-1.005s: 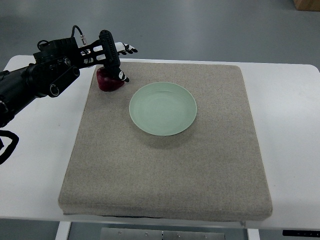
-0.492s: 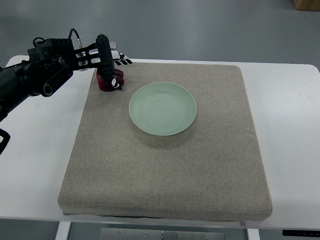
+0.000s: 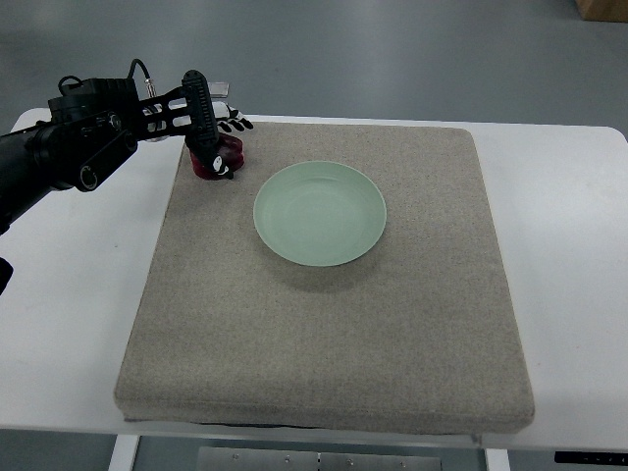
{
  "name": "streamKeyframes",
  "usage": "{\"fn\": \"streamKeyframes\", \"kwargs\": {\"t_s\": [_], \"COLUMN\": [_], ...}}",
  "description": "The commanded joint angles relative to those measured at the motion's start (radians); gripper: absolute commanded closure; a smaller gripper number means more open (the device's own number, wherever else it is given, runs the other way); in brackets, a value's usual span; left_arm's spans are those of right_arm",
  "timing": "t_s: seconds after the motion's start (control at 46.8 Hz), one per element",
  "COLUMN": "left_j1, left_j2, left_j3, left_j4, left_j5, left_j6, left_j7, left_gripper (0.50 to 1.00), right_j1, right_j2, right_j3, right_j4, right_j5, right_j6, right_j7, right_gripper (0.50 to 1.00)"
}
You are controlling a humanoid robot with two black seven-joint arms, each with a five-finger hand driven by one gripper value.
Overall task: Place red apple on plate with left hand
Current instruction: 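Close the left hand fingers around the dark red apple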
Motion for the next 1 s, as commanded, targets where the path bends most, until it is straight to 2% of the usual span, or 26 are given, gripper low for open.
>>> {"fn": "streamKeyframes", "kwargs": {"t_s": [0.0, 0.128, 0.192, 0.278, 0.342, 0.427, 0.492, 0.556, 0.663, 0.684, 0.705, 0.727, 0.769, 0.791, 0.898, 0.983], "left_j1": [0.0, 0.0, 0.0, 0.002, 0.002, 0.003, 0.003, 0.003, 0.006, 0.008, 0.008, 0.01, 0.01, 0.011, 0.006, 0.002], "left_j2": [0.001, 0.0, 0.0, 0.001, 0.0, 0.001, 0.001, 0.001, 0.0, 0.0, 0.0, 0.0, -0.002, -0.002, -0.002, -0.002], "left_j3": [0.002, 0.002, 0.002, 0.002, 0.002, 0.002, 0.002, 0.002, 0.002, 0.002, 0.002, 0.002, 0.001, 0.001, -0.007, -0.007], "left_j4": [0.0, 0.0, 0.0, 0.005, 0.009, 0.011, 0.011, 0.011, 0.011, 0.011, 0.012, 0.014, 0.014, 0.014, 0.014, 0.012], "left_j5": [0.003, 0.005, 0.005, 0.005, 0.005, 0.007, 0.007, 0.007, 0.01, 0.01, 0.008, 0.004, -0.003, -0.004, -0.006, -0.01], "left_j6": [0.001, 0.001, 0.001, 0.001, 0.001, 0.001, 0.001, 0.001, 0.002, 0.004, 0.008, 0.015, 0.038, 0.053, 0.093, 0.09], "left_j7": [0.0, 0.0, 0.0, 0.0, 0.0, 0.0, 0.0, 0.0, 0.0, 0.0, 0.0, 0.0, 0.0, 0.0, 0.0, 0.0], "left_gripper": [0.643, 0.714, 0.718, 0.763, 0.838, 0.902, 0.915, 0.984, 1.0, 0.997, 0.969, 0.911, 0.715, 0.654, 0.555, 0.534], "right_j1": [0.0, 0.0, 0.0, 0.0, 0.0, 0.0, 0.0, 0.0, 0.0, 0.0, 0.0, 0.0, 0.0, 0.0, 0.0, 0.0], "right_j2": [0.0, 0.0, 0.0, 0.0, 0.0, 0.0, 0.0, 0.0, 0.0, 0.0, 0.0, 0.0, 0.0, 0.0, 0.0, 0.0], "right_j3": [0.0, 0.0, 0.0, 0.0, 0.0, 0.0, 0.0, 0.0, 0.0, 0.0, 0.0, 0.0, 0.0, 0.0, 0.0, 0.0], "right_j4": [0.0, 0.0, 0.0, 0.0, 0.0, 0.0, 0.0, 0.0, 0.0, 0.0, 0.0, 0.0, 0.0, 0.0, 0.0, 0.0], "right_j5": [0.0, 0.0, 0.0, 0.0, 0.0, -0.001, 0.0, 0.0, 0.0, 0.0, 0.0, 0.0, 0.0, 0.0, 0.0, 0.0], "right_j6": [0.0, 0.0, -0.002, -0.001, 0.0, 0.0, -0.001, 0.0, 0.0, -0.001, 0.0, 0.0, -0.001, 0.0, -0.001, 0.0], "right_j7": [0.0, 0.0, 0.0, 0.0, 0.0, 0.0, 0.0, 0.0, 0.001, 0.0, 0.0, 0.001, 0.0, 0.0, 0.0, 0.0], "right_gripper": [0.57, 0.568, 0.57, 0.568, 0.568, 0.57, 0.568, 0.57, 0.57, 0.57, 0.568, 0.568, 0.568, 0.568, 0.568, 0.568]}}
